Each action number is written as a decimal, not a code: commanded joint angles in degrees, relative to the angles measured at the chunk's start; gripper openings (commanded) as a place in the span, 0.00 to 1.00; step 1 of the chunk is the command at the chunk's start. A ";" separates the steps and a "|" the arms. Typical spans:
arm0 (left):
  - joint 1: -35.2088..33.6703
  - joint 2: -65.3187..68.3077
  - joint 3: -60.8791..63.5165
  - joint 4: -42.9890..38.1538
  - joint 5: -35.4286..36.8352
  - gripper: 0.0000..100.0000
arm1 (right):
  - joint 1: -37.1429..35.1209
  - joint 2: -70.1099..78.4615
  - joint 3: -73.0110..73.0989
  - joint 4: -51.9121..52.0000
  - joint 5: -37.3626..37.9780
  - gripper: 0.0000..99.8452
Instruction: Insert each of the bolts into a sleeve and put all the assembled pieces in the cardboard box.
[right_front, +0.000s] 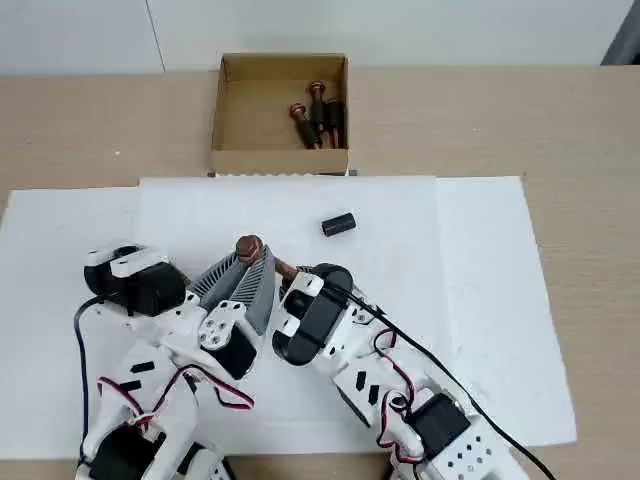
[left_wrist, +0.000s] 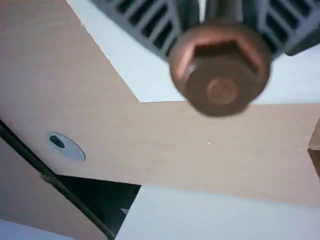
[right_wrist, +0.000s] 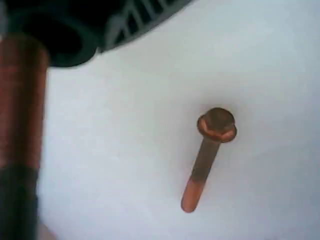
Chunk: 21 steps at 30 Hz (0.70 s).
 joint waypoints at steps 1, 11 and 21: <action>0.00 -0.44 -0.31 -1.32 0.00 0.01 | -0.31 -0.57 -0.53 -1.71 0.62 0.00; -0.09 -0.44 -0.31 -1.32 0.00 0.01 | -0.13 -0.66 -0.88 -1.80 0.62 0.00; -0.09 -0.44 -0.48 -1.32 -2.73 0.01 | -0.13 -0.66 -0.88 -1.80 0.70 0.00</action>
